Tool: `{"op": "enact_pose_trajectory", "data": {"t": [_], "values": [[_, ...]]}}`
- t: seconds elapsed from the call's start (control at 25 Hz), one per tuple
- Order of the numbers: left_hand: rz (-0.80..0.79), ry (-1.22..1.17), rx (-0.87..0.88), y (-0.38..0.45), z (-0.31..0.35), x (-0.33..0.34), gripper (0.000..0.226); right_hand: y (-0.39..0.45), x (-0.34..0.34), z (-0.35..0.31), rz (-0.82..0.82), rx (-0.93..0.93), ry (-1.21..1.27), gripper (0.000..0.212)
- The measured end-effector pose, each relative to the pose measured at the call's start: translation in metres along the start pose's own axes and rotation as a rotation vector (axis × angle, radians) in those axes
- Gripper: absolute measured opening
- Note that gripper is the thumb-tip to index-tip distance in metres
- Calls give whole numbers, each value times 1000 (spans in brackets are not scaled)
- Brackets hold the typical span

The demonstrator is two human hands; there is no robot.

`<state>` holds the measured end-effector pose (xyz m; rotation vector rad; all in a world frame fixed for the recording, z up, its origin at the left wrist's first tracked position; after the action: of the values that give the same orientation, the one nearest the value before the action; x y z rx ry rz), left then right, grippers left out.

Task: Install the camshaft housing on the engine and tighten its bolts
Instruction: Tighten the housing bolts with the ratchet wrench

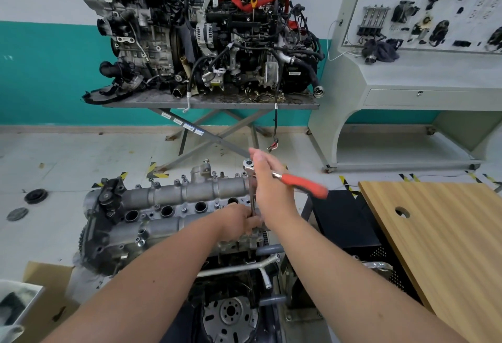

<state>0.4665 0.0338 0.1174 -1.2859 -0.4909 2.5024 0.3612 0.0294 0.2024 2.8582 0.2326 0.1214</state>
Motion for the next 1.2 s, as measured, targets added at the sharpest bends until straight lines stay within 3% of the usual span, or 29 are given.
{"op": "enact_pose_trajectory", "data": {"t": [0.12,0.2,0.28,0.36,0.48,0.56,0.64,0.68,0.8,0.88,0.96,1.04,1.12,1.2], "values": [[7,91,35,1,-2,0,20,-2,-5,4,15,-689,-565,26],[58,76,52,0,-2,0,39,4,-7,-1,-26,-901,-811,23],[108,-70,90,-1,-1,2,46,11,-7,-9,-166,-961,-1054,29],[56,-46,59,-1,2,3,45,15,-10,-17,-311,-962,-1281,29],[-21,-18,-27,2,0,2,53,22,-12,-34,-508,-834,-1510,58],[-8,-27,-21,3,-2,1,51,30,-6,-42,-574,-728,-1558,56],[-1,-1,0,1,-2,2,51,36,3,-47,-557,-513,-1461,42],[1,9,7,1,-2,2,51,41,6,-47,-546,-307,-1320,37],[-1,14,15,2,-5,2,52,41,6,-41,-418,430,-413,18],[-6,13,27,4,-6,2,53,30,4,-38,-300,659,116,10],[-15,24,42,4,-6,2,53,23,2,-29,-96,689,457,16],[-20,10,50,6,-6,2,49,18,-2,-16,59,605,606,17],[-16,20,57,6,-6,2,43,10,-8,-3,77,402,451,17],[-1,14,45,7,-6,2,40,-1,-10,1,14,110,53,19]]}}
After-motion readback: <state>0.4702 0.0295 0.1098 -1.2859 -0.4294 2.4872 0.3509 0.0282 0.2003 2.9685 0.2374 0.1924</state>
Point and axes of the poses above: each hand's wrist, its own y-axis towards the middle knuckle, its own x-axis out of the palm, z = x × y, the point moved 2 cm from there along y, towards the middle knuckle, and after that the axes turned 2 degrees about -x, right-handed, at the moved point
